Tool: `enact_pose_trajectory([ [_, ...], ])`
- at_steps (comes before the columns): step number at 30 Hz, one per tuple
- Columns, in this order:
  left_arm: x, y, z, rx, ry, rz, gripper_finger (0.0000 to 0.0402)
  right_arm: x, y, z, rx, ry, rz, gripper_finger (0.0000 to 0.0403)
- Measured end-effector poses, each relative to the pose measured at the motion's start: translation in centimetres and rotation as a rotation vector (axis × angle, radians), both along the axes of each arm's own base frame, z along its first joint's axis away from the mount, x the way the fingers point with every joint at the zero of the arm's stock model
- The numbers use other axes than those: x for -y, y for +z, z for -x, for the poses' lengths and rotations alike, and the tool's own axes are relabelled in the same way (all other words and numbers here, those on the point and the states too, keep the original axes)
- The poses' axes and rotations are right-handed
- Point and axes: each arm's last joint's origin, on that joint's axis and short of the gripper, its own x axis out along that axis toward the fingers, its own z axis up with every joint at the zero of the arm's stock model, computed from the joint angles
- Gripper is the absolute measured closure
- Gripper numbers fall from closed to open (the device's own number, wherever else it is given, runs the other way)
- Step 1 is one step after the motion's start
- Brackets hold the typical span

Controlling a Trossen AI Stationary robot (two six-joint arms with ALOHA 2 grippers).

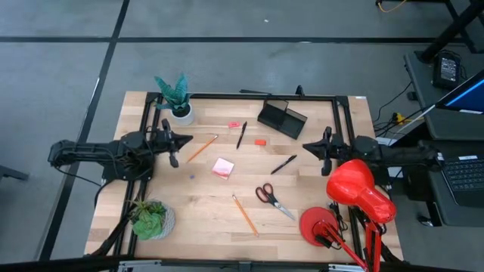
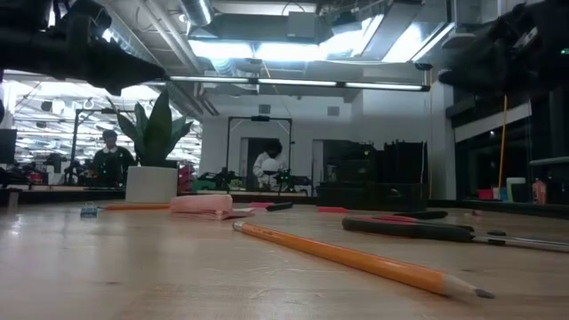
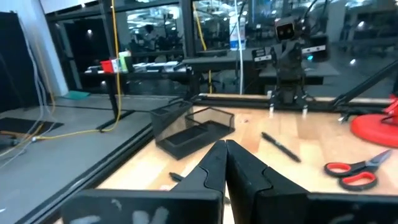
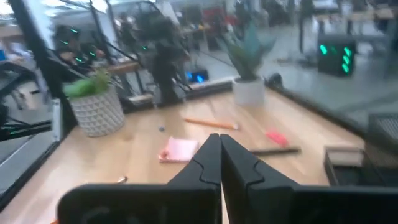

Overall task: Pick and place office supplies into organizer
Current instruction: Put the pink binder clip into the black desk organizer

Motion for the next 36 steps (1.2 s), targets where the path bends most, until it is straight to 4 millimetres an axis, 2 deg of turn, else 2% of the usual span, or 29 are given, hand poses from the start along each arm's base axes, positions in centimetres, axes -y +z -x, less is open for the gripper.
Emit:
enact_pose_trajectory([
  [11, -0.1, 0.6, -1.3, -0.066, 0.024, 0.0, 0.0399, 0.2, 0.0, -1.6, -0.353, -0.149, -0.25, 0.0401],
  [16, -0.2, 1.5, -1.6, -0.068, 0.023, -0.014, 0.0398, 0.3, 0.2, -2.7, -0.455, -0.205, -0.264, 0.0401],
  [20, -0.2, 2.1, -1.7, -0.07, 0.023, -0.048, 0.0398, 0.4, 0.0, -2.6, -0.607, -0.319, -0.328, 0.0401],
  [27, -0.3, 2.1, -1.7, -0.075, 0.056, -0.051, 0.0398, 0.4, 0.1, -3.1, -0.689, -0.454, -0.443, 0.0401],
  [36, -0.4, 2.1, -1.7, -0.077, 0.099, -0.052, 0.0398, 0.4, -0.7, -4.4, -0.873, -0.569, -0.476, 0.0402],
])
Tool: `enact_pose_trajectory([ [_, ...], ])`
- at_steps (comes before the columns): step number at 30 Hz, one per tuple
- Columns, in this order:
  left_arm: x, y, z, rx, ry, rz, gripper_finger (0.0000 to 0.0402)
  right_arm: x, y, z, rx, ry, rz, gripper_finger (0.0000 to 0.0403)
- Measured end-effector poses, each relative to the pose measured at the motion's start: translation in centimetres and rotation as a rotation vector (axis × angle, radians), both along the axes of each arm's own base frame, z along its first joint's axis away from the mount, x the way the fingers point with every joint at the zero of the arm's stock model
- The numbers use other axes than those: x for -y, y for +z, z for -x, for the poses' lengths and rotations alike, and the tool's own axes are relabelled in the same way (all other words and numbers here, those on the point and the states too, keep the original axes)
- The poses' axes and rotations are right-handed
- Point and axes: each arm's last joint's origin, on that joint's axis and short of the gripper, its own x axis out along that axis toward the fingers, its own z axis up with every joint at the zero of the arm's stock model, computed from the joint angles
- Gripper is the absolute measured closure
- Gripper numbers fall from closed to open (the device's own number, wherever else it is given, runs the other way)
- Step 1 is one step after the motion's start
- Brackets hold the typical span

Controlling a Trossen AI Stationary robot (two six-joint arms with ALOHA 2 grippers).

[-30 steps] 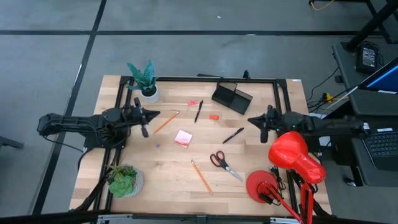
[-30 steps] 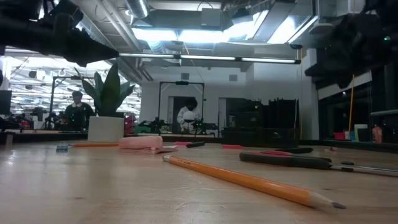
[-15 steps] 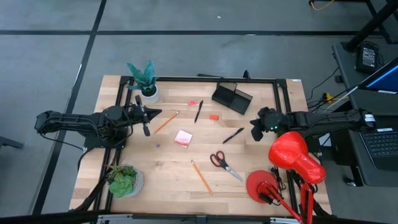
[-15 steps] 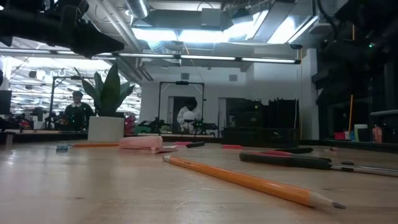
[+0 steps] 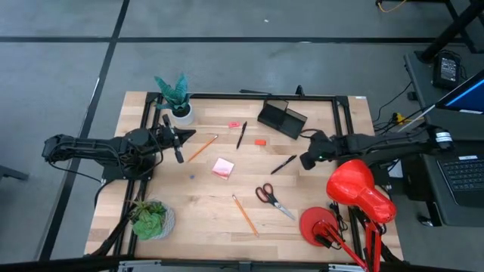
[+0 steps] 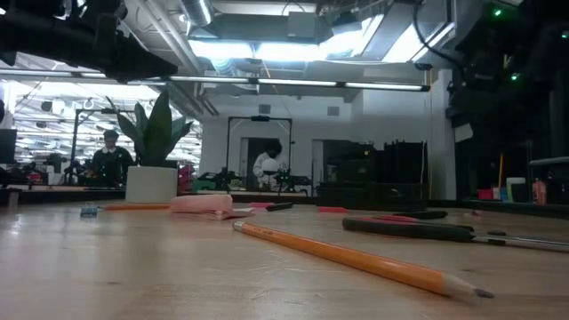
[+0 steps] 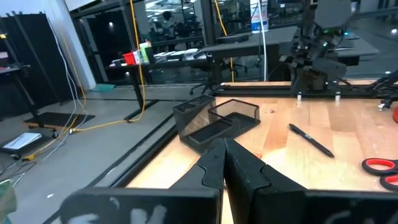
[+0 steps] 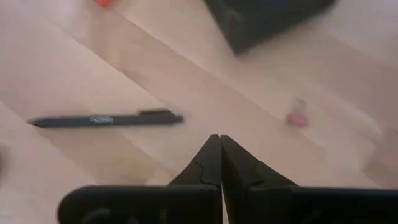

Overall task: Pick and place office supplies into organizer
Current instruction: Put the pink binder clip into the black desk organizer

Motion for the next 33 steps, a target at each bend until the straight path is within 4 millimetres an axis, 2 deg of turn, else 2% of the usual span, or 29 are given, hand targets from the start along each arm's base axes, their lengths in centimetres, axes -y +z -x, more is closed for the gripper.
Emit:
enact_pose_trajectory([
  [5, 0.0, 0.0, 0.0, -0.006, 0.0, -0.011, 0.0398, 0.0, 0.0, -0.5, -0.141, -0.07, -0.005, 0.0402],
  [17, 0.0, 0.0, 0.0, -0.023, -0.001, -0.037, 0.0398, 0.0, -0.8, -1.2, -0.202, -0.064, 0.002, 0.0371],
  [26, 0.0, -0.1, 0.0, -0.008, -0.001, 0.0, 0.0398, 0.1, -0.7, -1.2, -0.197, -0.077, 0.011, 0.0318],
  [33, 0.0, -0.1, 0.0, -0.007, -0.001, 0.002, 0.0398, 1.0, -0.9, -1.0, -0.212, -0.11, 0.012, 0.0281],
])
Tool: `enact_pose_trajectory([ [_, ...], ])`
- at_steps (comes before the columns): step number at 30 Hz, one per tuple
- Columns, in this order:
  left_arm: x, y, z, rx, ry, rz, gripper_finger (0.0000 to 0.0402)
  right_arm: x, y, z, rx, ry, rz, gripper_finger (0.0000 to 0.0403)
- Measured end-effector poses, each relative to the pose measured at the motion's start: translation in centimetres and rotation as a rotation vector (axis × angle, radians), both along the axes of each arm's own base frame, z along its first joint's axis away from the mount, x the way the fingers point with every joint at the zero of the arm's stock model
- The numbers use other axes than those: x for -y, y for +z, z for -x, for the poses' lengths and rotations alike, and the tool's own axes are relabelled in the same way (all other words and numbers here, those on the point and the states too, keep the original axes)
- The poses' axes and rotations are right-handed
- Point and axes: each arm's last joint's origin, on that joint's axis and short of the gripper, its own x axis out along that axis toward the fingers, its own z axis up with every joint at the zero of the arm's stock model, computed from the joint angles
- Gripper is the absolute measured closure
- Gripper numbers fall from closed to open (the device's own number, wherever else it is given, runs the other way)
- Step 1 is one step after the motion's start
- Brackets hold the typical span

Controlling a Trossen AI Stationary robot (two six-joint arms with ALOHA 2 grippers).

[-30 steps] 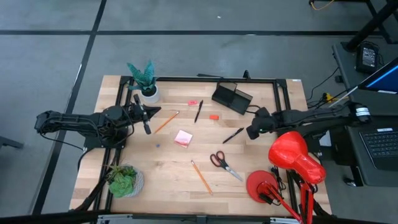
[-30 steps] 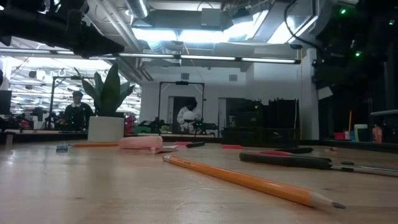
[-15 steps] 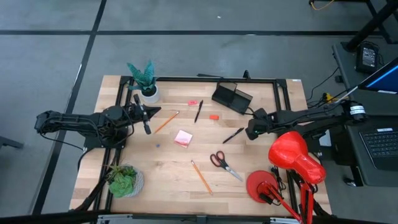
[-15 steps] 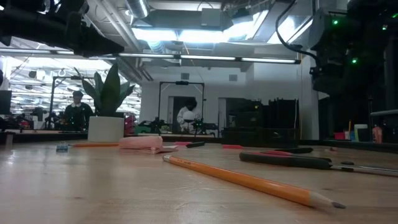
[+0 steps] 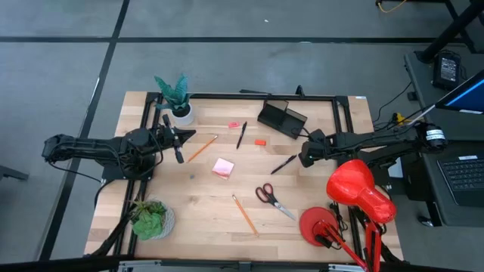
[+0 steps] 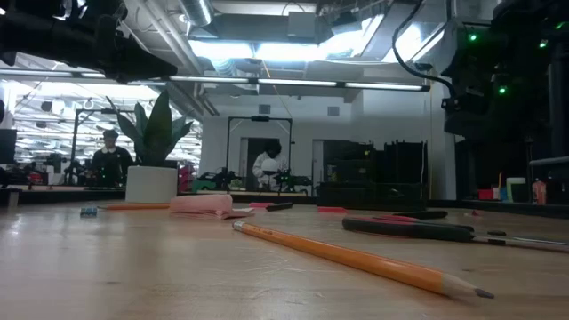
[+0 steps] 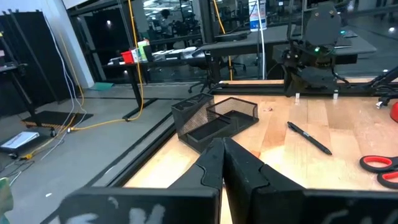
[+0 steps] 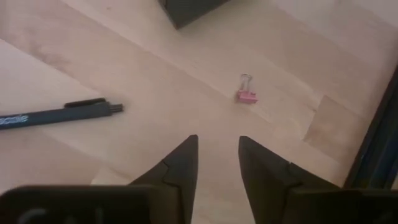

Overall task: Pick and place office supplies into organizer
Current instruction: Put the pink binder clip into the black desk organizer

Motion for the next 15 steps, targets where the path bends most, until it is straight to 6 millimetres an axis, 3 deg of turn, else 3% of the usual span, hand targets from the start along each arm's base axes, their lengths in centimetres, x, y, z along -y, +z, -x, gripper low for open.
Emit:
enact_pose_trajectory([
  [7, 0.0, 0.0, 0.0, 0.0, -0.001, 0.001, 0.0398, 1.1, -1.5, 1.1, -0.046, -0.068, -0.002, 0.0278],
  [15, 0.0, 0.0, 0.0, 0.0, -0.001, 0.002, 0.0398, 2.6, -1.9, 0.0, 0.063, -0.015, 0.034, 0.0278],
])
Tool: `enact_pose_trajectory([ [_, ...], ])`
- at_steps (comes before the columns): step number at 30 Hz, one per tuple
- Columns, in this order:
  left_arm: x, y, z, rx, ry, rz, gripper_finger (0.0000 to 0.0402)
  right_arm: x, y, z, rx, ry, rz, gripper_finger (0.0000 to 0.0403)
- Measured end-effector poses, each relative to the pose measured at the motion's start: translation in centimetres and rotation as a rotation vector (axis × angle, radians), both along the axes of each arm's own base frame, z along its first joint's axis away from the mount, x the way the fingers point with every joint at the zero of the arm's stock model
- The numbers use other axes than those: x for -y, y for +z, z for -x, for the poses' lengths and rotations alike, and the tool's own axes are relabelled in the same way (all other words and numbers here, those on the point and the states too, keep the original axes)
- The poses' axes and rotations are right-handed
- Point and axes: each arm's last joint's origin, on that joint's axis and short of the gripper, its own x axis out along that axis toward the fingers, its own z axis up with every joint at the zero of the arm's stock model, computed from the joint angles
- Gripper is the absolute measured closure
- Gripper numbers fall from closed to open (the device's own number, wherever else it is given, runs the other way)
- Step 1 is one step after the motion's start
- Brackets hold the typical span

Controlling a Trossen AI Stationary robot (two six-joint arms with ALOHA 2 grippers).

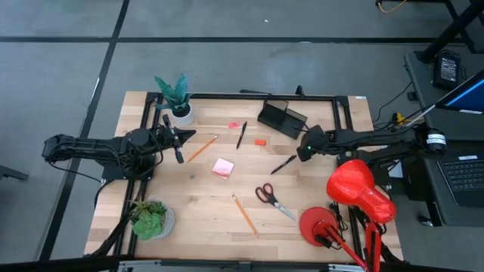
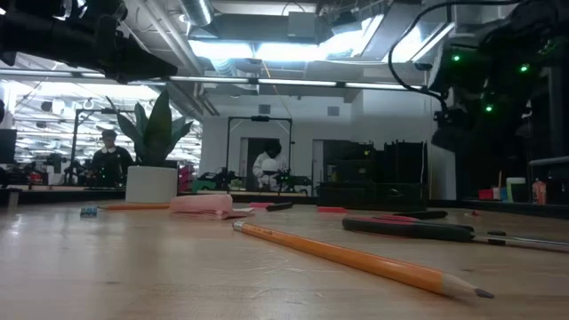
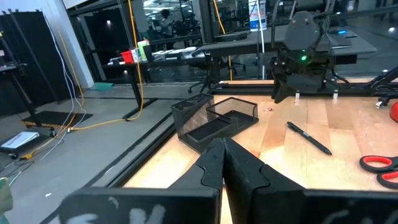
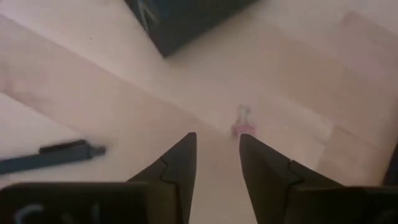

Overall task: Pick and place office supplies into organizer
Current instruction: Put the pink binder clip into the black desk organizer

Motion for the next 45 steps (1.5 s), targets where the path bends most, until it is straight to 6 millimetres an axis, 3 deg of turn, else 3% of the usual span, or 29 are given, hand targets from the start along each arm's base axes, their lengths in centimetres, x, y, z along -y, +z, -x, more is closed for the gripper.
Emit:
enact_pose_trajectory([
  [7, 0.0, -0.3, 0.0, -0.024, 0.001, 0.011, 0.0398, 1.0, -0.1, 0.5, -0.028, -0.044, -0.009, 0.0278],
  [27, 0.0, -0.5, 0.0, -0.048, 0.0, 0.012, 0.0398, 1.1, -0.2, 0.5, -0.018, -0.026, -0.03, 0.0278],
  [35, 0.0, -0.5, 0.0, -0.048, 0.0, 0.011, 0.0398, 0.8, -2.0, 1.6, -0.049, -0.034, -0.039, 0.0278],
  [45, 0.0, -0.5, 0.0, -0.039, 0.003, 0.03, 0.0398, 1.0, -2.2, 1.1, 0.008, -0.008, -0.014, 0.0278],
])
